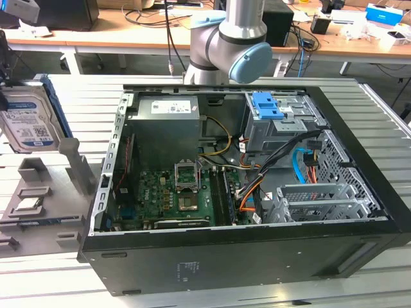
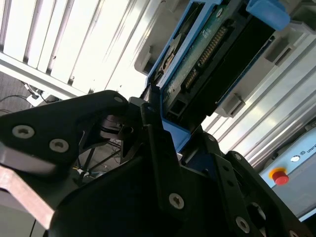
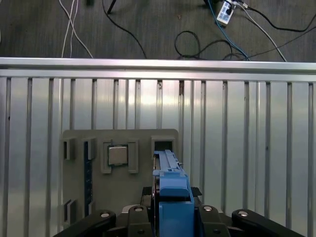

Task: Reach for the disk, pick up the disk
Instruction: 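Pick up the disk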

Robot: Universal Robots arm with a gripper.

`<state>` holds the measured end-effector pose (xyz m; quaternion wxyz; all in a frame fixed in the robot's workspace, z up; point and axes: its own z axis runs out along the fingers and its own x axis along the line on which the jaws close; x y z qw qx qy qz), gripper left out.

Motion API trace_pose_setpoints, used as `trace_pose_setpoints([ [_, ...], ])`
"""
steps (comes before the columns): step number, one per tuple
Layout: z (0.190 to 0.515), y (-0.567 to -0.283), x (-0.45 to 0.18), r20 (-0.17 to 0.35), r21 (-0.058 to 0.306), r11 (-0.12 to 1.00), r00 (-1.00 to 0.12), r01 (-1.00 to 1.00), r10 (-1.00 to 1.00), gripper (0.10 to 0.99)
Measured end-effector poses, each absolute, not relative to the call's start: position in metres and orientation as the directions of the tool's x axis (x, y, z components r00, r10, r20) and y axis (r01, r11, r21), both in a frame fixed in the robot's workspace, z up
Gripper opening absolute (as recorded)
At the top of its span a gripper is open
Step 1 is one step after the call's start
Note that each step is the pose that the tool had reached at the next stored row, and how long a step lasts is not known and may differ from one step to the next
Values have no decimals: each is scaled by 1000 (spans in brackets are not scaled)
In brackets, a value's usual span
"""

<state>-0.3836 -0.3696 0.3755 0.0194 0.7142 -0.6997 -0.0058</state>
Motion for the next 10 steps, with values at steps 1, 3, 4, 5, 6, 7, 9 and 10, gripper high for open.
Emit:
trace_pose_setpoints([
  [1,377,-370,-383,19,36,-20,21,-999,-1000,369],
  [3,380,-370,-383,19,36,-20,21,-999,-1000,369],
  [4,383,-370,-383,19,36,-20,21,-999,-1000,369],
  [5,385,-370,-383,19,36,-20,21,-999,-1000,369],
  [6,387,-369,-383,20,36,-20,21,-999,-1000,369],
  [7,392,-369,-383,20,37,-20,21,-999,-1000,369],
  [9,400,-369,-382,21,37,-20,21,-999,-1000,369],
  [10,402,-369,-382,21,37,-20,21,-999,-1000,369],
])
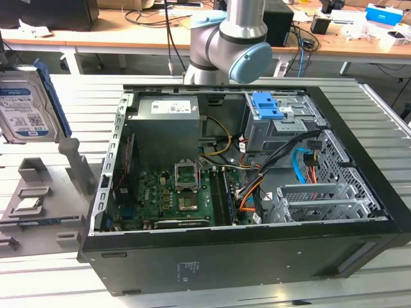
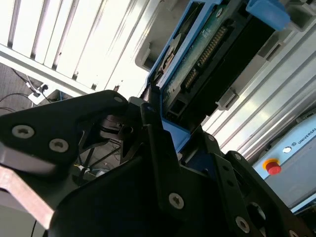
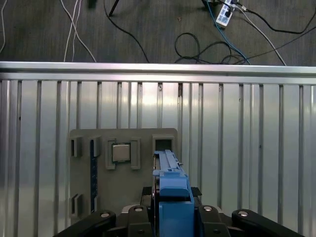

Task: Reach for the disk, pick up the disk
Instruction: 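Pick up the disk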

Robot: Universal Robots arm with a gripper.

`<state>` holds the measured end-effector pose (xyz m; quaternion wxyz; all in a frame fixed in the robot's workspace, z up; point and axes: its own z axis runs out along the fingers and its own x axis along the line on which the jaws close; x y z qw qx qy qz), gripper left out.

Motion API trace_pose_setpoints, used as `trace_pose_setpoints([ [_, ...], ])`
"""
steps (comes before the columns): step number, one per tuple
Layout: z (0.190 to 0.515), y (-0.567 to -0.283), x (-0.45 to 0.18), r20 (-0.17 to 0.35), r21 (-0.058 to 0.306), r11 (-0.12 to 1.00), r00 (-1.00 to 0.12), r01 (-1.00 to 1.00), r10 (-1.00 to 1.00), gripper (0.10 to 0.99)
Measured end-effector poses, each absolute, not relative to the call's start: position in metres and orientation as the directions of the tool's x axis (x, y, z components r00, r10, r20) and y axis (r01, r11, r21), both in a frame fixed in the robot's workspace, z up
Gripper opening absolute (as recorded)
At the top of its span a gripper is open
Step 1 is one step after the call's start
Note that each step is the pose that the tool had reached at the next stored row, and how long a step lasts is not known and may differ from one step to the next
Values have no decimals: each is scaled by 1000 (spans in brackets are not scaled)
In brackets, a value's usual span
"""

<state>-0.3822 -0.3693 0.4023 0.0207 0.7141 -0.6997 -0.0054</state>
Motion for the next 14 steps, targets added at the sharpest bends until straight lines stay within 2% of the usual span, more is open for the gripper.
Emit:
trace_pose_setpoints([
  [14,432,-369,-380,24,39,-20,21,-999,-999,369],
])
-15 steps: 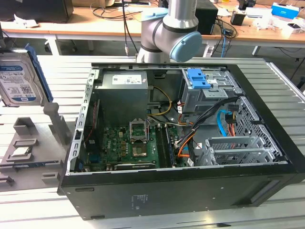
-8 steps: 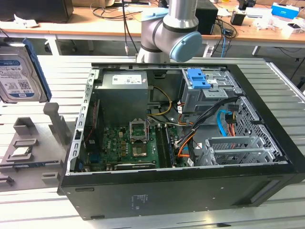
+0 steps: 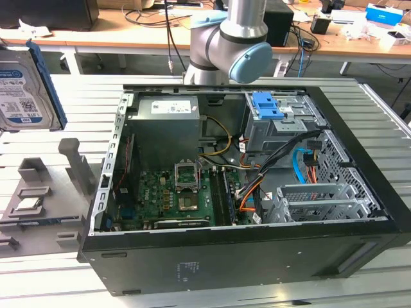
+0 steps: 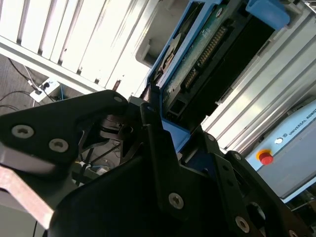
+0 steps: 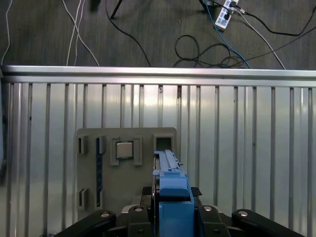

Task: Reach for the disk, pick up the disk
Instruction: 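Pick up the disk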

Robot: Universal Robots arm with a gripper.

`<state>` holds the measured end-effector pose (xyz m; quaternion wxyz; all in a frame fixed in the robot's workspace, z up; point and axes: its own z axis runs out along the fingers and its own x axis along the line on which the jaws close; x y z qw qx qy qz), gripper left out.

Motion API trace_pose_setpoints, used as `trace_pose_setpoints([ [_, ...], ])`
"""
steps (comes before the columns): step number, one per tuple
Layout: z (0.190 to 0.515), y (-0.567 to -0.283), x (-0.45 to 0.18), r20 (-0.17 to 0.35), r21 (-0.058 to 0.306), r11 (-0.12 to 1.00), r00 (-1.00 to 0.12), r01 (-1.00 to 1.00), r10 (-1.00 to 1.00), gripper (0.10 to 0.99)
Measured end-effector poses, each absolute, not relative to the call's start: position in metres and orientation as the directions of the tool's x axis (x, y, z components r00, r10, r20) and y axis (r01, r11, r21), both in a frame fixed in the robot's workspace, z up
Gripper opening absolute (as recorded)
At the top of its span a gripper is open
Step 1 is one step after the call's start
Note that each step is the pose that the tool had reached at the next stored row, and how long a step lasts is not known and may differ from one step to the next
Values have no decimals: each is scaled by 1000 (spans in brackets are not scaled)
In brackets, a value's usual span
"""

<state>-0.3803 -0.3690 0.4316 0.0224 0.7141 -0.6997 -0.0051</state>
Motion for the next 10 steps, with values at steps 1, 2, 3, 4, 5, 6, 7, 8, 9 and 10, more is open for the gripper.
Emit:
trace_pose_setpoints([
  [1,435,-369,-380,24,39,-20,21,-999,-999,369],
  [2,438,-369,-380,25,40,-20,21,-999,-999,369],
  [3,441,-369,-380,25,40,-20,21,-999,-999,369],
  [4,443,-369,-380,25,40,-20,21,-999,-999,369],
  [5,444,-369,-379,25,40,-20,21,-999,-999,369],
  [6,446,-369,-379,26,40,-20,21,-999,-999,369],
  [7,448,-369,-379,26,40,-20,21,-999,-999,369],
  [8,450,-369,-379,26,41,-20,21,-999,-999,369],
  [9,452,-369,-379,26,41,-20,21,-999,-999,369],
  [10,456,-369,-379,27,41,-20,21,-999,-999,369],
])
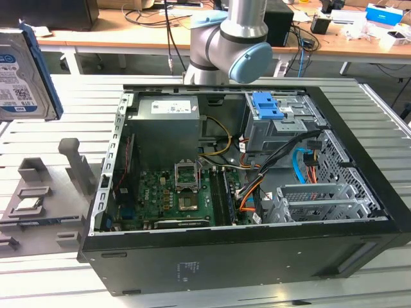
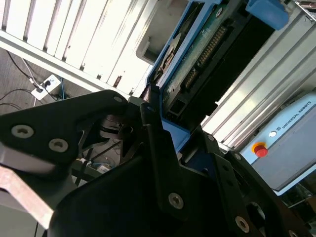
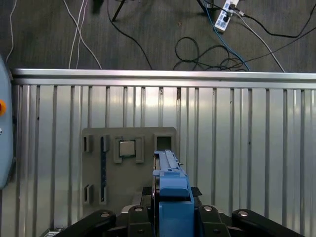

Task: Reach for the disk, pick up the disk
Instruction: 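Pick up the disk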

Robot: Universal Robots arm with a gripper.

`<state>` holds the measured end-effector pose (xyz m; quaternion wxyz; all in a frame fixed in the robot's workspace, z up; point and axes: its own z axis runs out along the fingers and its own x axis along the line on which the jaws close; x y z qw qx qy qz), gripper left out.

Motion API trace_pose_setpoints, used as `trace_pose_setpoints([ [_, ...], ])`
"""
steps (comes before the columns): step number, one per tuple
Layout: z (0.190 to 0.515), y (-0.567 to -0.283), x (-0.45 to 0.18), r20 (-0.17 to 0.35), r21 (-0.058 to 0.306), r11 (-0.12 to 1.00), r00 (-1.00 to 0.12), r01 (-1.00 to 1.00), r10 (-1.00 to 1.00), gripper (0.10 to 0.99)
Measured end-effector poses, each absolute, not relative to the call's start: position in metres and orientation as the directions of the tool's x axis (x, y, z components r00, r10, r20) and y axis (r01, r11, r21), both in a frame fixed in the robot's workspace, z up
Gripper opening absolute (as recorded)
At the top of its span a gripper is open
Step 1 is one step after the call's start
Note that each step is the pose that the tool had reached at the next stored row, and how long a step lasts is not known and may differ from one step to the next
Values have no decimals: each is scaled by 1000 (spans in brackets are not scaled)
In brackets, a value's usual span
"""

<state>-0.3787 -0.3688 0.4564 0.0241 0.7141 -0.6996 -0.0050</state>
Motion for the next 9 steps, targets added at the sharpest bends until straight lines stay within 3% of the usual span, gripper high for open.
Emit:
trace_pose_setpoints([
  [9,477,-369,-377,29,44,-20,21,-999,-999,369],
])
